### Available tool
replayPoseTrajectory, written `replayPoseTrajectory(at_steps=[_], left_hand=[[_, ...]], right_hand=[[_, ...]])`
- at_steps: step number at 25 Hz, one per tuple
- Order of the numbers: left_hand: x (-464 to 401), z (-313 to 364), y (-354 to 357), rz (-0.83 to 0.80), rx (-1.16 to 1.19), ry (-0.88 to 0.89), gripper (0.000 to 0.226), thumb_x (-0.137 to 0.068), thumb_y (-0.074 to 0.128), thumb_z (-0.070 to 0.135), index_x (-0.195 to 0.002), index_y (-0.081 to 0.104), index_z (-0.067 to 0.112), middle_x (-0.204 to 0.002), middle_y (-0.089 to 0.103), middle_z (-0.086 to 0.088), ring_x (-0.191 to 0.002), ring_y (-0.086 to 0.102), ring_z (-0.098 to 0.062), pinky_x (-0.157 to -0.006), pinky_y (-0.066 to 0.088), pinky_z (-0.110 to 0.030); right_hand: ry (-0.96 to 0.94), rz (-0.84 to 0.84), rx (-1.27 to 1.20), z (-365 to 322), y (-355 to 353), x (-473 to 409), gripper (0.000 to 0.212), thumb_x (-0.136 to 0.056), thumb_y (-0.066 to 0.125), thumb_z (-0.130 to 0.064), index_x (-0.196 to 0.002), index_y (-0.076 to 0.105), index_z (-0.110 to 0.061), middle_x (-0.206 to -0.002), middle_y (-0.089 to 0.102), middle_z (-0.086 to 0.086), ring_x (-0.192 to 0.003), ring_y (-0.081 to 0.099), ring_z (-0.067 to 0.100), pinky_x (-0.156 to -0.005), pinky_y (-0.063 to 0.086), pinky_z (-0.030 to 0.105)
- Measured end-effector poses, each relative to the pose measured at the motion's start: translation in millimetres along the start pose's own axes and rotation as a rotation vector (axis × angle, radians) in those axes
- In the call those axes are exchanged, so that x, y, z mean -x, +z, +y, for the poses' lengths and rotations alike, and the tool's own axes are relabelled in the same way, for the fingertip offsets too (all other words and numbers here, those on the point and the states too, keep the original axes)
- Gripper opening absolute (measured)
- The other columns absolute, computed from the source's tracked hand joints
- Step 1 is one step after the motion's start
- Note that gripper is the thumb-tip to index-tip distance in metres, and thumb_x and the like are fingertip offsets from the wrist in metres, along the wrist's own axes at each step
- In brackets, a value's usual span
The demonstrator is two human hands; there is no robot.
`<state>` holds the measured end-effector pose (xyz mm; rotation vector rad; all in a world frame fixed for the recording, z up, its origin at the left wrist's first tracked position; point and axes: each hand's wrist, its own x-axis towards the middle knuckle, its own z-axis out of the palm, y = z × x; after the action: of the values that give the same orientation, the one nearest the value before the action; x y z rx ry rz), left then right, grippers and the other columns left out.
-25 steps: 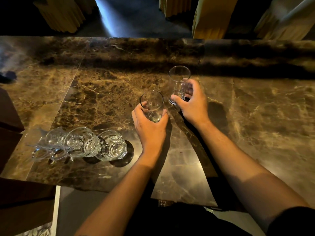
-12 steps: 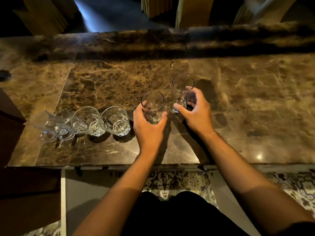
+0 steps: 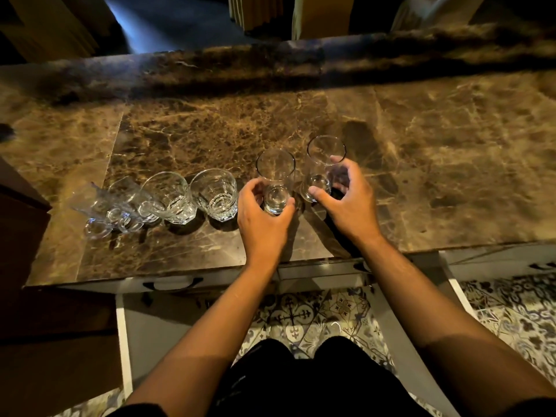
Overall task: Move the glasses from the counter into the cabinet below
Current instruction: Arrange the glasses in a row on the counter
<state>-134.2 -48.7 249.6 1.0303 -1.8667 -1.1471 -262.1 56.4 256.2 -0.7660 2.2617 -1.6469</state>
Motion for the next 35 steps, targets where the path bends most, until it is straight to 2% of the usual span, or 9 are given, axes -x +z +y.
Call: replayPoseTrajectory(at_steps=[5, 8, 11, 14, 16, 19, 25, 29, 35], left_hand=[[15.9, 4.8, 1.3, 0.081, -0.075, -0.001, 0.056, -0.079, 0.083, 0.034, -0.126, 0.055, 0.022, -0.116, 0.059, 0.009, -0.107, 0.060, -0.006, -0.095, 0.054, -0.031], [25.2, 8.3, 3.1, 0.131, -0.103, 0.000, 0.055, -0.080, 0.083, 0.033, -0.127, 0.057, 0.020, -0.116, 0.056, 0.007, -0.107, 0.059, -0.008, -0.095, 0.055, -0.032], [32.6, 11.3, 1.9, 0.185, -0.145, -0.018, 0.055, -0.081, 0.082, 0.033, -0.129, 0.059, 0.024, -0.114, 0.051, 0.008, -0.105, 0.058, -0.009, -0.095, 0.054, -0.032], [38.2, 13.1, 0.1, 0.237, -0.126, -0.059, 0.055, -0.080, 0.082, 0.032, -0.128, 0.058, 0.025, -0.116, 0.053, 0.008, -0.106, 0.058, -0.009, -0.094, 0.055, -0.034], [40.9, 13.2, -2.5, 0.273, -0.113, -0.075, 0.055, -0.079, 0.083, 0.030, -0.127, 0.057, 0.022, -0.116, 0.054, 0.007, -0.103, 0.057, -0.007, -0.092, 0.056, -0.035], [42.8, 10.8, -7.3, 0.295, -0.132, -0.084, 0.051, -0.080, 0.081, 0.028, -0.124, 0.056, 0.021, -0.110, 0.054, 0.010, -0.099, 0.059, -0.010, -0.088, 0.057, -0.037], [41.5, 8.1, -9.2, 0.317, -0.108, -0.080, 0.049, -0.081, 0.079, 0.024, -0.125, 0.056, 0.022, -0.113, 0.057, 0.005, -0.096, 0.062, -0.013, -0.085, 0.058, -0.033], [38.8, 6.5, -9.7, 0.330, -0.086, -0.087, 0.049, -0.081, 0.079, 0.023, -0.124, 0.055, 0.027, -0.113, 0.055, 0.008, -0.095, 0.061, -0.006, -0.084, 0.058, -0.028], [35.9, 4.0, -10.1, 0.330, -0.064, -0.086, 0.050, -0.082, 0.079, 0.023, -0.126, 0.056, 0.023, -0.114, 0.057, 0.005, -0.097, 0.063, -0.008, -0.084, 0.058, -0.027]], right_hand=[[-0.040, -0.080, -0.001, 2.1, -5.6, 4.2, 0.063, -0.078, 0.082, -0.032, -0.133, 0.053, -0.030, -0.119, 0.060, -0.021, -0.113, 0.057, -0.008, -0.093, 0.044, 0.004], [-0.076, -0.162, 0.005, 4.6, -11.1, 4.6, 0.062, -0.079, 0.080, -0.030, -0.133, 0.051, -0.032, -0.122, 0.060, -0.021, -0.117, 0.057, -0.004, -0.100, 0.045, 0.010], [-0.136, -0.239, 0.013, 5.5, -13.2, 4.4, 0.055, -0.081, 0.076, -0.021, -0.130, 0.053, -0.032, -0.125, 0.055, -0.029, -0.120, 0.057, -0.002, -0.105, 0.049, 0.023], [-0.155, -0.274, 0.006, 7.5, -10.3, 3.7, 0.058, -0.081, 0.077, -0.015, -0.133, 0.054, -0.025, -0.129, 0.055, -0.026, -0.121, 0.058, 0.001, -0.105, 0.050, 0.026], [-0.147, -0.283, 0.009, 7.6, -8.1, 4.3, 0.062, -0.080, 0.078, -0.014, -0.136, 0.053, -0.021, -0.132, 0.057, -0.016, -0.121, 0.059, 0.001, -0.105, 0.050, 0.024], [-0.141, -0.295, 0.016, 4.8, -6.4, 7.4, 0.064, -0.080, 0.079, -0.017, -0.137, 0.052, -0.026, -0.131, 0.060, -0.010, -0.118, 0.060, 0.000, -0.103, 0.049, 0.018], [-0.160, -0.314, 0.002, -0.5, -0.9, 12.7, 0.063, -0.080, 0.079, -0.020, -0.136, 0.052, -0.026, -0.126, 0.060, -0.011, -0.117, 0.060, 0.000, -0.101, 0.049, 0.017], [-0.160, -0.324, 0.014, -2.3, 2.9, 12.5, 0.066, -0.080, 0.080, -0.022, -0.139, 0.051, -0.023, -0.129, 0.059, -0.011, -0.118, 0.059, 0.001, -0.102, 0.048, 0.016], [-0.144, -0.327, 0.019, -4.1, 8.0, 12.5, 0.065, -0.081, 0.081, -0.023, -0.138, 0.051, -0.026, -0.130, 0.058, -0.013, -0.119, 0.058, -0.002, -0.100, 0.045, 0.011]])
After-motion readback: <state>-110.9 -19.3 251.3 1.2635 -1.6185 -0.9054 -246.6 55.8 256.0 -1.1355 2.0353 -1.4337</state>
